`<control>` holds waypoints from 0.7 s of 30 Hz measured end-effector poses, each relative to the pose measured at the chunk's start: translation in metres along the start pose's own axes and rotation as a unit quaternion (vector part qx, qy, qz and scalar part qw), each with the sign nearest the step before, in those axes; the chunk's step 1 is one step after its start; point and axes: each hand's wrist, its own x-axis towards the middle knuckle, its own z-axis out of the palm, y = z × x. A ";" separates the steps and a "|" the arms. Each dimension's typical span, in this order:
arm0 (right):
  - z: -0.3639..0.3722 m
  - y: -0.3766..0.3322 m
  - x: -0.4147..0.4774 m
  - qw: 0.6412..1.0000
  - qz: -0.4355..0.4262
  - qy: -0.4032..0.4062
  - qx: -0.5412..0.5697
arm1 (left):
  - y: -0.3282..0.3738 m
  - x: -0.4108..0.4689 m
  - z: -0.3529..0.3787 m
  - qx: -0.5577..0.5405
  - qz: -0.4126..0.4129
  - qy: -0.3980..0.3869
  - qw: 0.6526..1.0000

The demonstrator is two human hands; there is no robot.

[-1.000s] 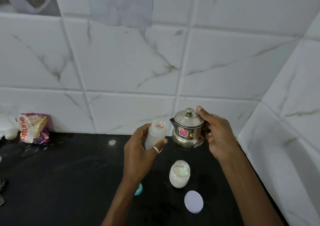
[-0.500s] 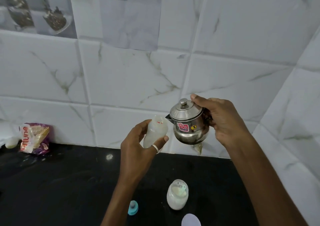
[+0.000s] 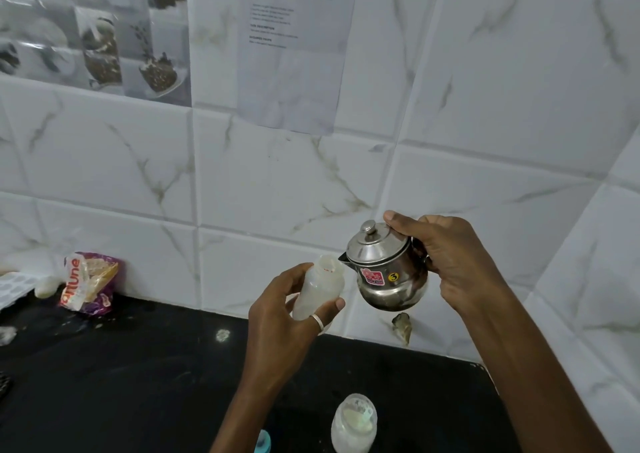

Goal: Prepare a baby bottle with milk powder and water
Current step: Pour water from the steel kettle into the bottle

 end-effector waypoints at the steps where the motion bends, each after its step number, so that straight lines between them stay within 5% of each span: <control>1: 0.000 -0.001 0.000 1.000 -0.001 -0.001 -0.003 | -0.001 0.000 0.000 0.000 -0.002 0.000 1.000; 21: -0.001 -0.007 0.004 0.998 -0.004 -0.021 -0.061 | -0.011 -0.004 0.005 0.010 -0.005 0.009 1.000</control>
